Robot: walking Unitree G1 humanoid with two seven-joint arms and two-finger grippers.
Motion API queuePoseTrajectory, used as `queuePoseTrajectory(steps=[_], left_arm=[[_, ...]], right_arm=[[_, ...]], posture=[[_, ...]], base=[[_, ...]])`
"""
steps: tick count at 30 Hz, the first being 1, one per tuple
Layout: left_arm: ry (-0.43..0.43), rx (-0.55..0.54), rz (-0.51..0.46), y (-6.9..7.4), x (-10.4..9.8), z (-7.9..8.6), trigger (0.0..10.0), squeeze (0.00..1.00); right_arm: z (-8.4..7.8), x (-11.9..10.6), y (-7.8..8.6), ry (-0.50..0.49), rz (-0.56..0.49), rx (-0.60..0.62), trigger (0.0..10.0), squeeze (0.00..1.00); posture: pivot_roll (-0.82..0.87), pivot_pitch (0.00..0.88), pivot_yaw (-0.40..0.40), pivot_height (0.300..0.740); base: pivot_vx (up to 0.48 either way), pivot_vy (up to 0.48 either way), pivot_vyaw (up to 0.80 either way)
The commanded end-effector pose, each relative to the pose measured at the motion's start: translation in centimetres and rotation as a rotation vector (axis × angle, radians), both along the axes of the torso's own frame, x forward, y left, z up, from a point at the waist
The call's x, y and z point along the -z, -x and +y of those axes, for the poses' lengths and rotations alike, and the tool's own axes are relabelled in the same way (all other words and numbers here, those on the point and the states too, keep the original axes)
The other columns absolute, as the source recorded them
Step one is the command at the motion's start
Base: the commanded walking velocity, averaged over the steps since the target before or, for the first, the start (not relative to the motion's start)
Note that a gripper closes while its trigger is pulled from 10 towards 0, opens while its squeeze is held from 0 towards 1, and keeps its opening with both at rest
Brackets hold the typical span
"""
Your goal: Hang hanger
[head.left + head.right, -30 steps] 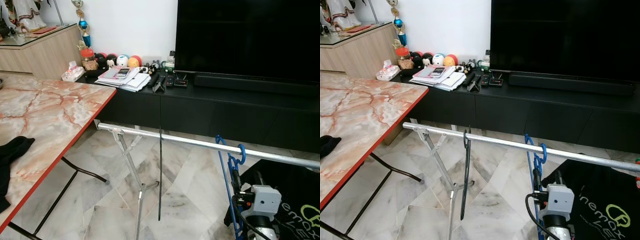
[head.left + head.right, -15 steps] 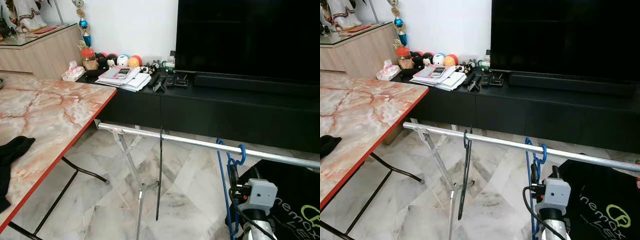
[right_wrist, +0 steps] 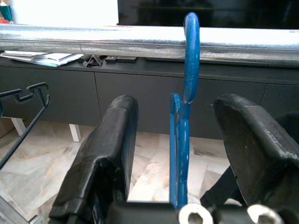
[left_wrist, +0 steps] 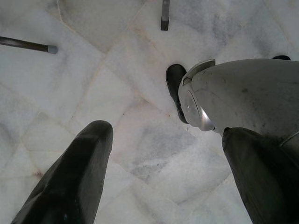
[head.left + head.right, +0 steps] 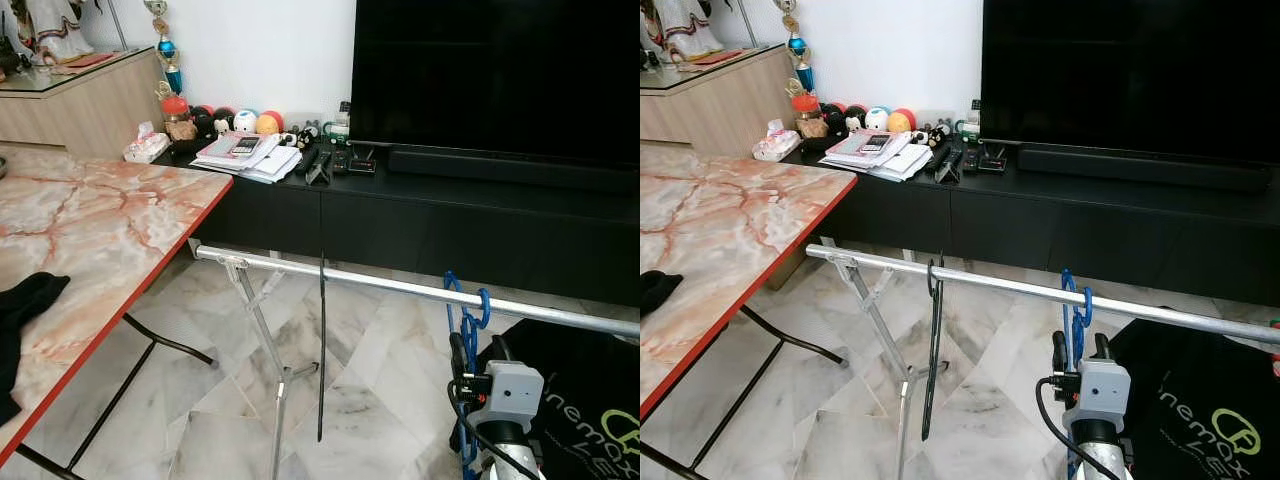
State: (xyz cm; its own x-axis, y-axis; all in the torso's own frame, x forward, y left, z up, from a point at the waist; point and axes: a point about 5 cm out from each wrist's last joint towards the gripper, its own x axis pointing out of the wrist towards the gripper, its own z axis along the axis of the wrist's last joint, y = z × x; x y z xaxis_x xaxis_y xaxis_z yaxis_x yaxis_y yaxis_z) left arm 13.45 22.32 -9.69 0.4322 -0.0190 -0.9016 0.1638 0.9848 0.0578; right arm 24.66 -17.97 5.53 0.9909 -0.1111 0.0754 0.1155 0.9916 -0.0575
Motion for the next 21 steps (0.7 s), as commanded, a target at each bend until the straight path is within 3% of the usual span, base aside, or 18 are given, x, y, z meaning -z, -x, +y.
queuePoseTrajectory(steps=[1, 21], left_arm=[[-0.004, 0.001, 0.013, 0.29, 0.07, 0.19, 10.0, 0.0], [-0.004, 0.006, 0.016, 0.32, 0.06, 0.24, 10.0, 0.0]], right_arm=[[0.06, -0.13, -0.13, -0.003, -0.001, 0.003, 10.0, 0.0], [0.52, 0.3, -0.33, -0.012, 0.019, -0.009, 10.0, 0.0]], posture=[[0.07, 0.0, 0.023, 0.74], [0.07, 0.0, 0.03, 0.74]], base=[[-0.266, 0.0, 0.0], [-0.278, 0.0, 0.0]])
